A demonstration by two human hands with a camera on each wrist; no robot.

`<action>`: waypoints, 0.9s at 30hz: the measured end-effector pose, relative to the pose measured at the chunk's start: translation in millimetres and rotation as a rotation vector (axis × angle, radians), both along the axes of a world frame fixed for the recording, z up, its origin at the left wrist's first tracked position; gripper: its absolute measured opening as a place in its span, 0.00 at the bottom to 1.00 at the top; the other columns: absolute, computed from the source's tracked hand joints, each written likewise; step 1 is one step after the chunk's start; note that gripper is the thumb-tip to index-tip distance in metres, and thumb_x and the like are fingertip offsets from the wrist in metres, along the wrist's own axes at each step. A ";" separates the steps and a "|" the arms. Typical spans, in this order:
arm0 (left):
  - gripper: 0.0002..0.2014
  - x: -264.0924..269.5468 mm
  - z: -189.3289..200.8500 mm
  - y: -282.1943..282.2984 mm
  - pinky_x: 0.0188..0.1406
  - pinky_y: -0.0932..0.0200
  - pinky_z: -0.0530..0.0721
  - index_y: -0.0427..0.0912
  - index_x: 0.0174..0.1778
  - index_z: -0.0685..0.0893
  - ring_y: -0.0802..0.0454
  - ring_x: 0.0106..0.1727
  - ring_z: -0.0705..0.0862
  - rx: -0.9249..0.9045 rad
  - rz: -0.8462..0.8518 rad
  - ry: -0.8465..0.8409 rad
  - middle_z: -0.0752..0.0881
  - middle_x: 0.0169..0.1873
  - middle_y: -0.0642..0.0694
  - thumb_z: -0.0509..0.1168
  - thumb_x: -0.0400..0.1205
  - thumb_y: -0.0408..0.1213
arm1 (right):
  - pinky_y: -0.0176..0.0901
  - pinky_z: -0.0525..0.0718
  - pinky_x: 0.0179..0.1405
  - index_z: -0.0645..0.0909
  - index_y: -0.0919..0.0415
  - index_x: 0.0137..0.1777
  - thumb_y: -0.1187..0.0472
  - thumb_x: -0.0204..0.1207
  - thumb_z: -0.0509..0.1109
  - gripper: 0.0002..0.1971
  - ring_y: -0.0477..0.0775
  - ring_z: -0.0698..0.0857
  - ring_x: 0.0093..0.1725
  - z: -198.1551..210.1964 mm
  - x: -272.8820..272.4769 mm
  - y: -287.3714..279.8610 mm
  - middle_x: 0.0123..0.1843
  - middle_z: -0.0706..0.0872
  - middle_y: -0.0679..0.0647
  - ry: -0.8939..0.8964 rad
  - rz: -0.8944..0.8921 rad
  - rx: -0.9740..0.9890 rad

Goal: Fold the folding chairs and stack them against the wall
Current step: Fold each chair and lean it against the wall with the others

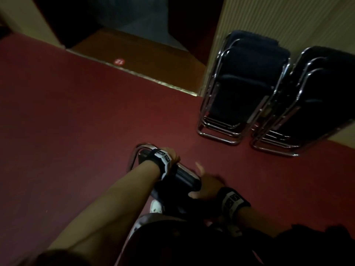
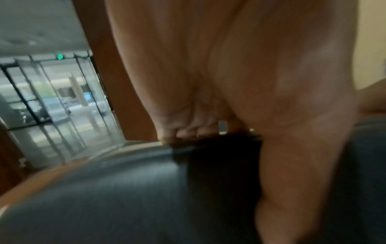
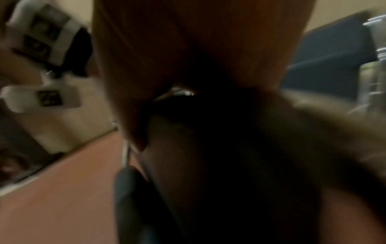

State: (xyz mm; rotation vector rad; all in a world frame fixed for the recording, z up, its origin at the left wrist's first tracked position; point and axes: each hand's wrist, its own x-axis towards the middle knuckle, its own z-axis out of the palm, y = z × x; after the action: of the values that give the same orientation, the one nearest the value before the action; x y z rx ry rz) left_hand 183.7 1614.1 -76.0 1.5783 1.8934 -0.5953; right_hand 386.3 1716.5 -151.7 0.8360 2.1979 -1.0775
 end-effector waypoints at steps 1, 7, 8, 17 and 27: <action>0.24 -14.6 -2.8 1.9 0.40 0.52 0.86 0.51 0.45 0.77 0.46 0.42 0.84 -0.029 0.036 -0.029 0.82 0.40 0.47 0.82 0.60 0.32 | 0.52 0.80 0.70 0.38 0.41 0.87 0.33 0.53 0.80 0.68 0.59 0.80 0.73 -1.0 -11.0 8.2 0.77 0.76 0.51 -0.053 0.027 0.041; 0.29 -95.2 -55.3 -10.2 0.38 0.52 0.91 0.48 0.53 0.85 0.50 0.39 0.90 -0.196 0.078 -0.168 0.91 0.41 0.50 0.82 0.56 0.48 | 0.43 0.81 0.56 0.79 0.54 0.68 0.43 0.68 0.80 0.31 0.59 0.86 0.61 21.9 -87.0 5.7 0.64 0.87 0.55 -0.148 0.446 0.184; 0.28 -103.1 -47.2 -6.9 0.39 0.56 0.88 0.52 0.53 0.84 0.50 0.41 0.90 -0.167 0.074 -0.180 0.91 0.42 0.51 0.81 0.56 0.49 | 0.44 0.81 0.55 0.79 0.54 0.66 0.43 0.68 0.79 0.29 0.60 0.86 0.60 27.9 -96.6 13.3 0.63 0.87 0.55 -0.129 0.478 0.210; 0.37 -73.9 -42.9 118.6 0.44 0.55 0.84 0.54 0.71 0.75 0.42 0.53 0.88 0.030 -0.018 -0.264 0.87 0.57 0.45 0.81 0.66 0.41 | 0.51 0.86 0.56 0.73 0.42 0.73 0.38 0.61 0.77 0.38 0.58 0.87 0.59 56.3 -85.6 144.8 0.61 0.87 0.49 -0.141 0.465 0.379; 0.36 -20.5 -44.6 329.6 0.53 0.45 0.89 0.57 0.69 0.76 0.40 0.55 0.88 0.027 -0.080 -0.197 0.88 0.58 0.47 0.82 0.65 0.45 | 0.54 0.86 0.59 0.77 0.46 0.68 0.40 0.60 0.79 0.34 0.57 0.87 0.62 27.3 -29.9 351.8 0.62 0.86 0.49 -0.114 0.404 0.335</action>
State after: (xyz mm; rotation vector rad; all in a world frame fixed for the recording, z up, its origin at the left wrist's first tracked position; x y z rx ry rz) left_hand 163.2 1943.6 -120.6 1.6720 1.7057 -0.4315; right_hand 356.4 2068.4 -124.5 0.5327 2.3460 -0.4660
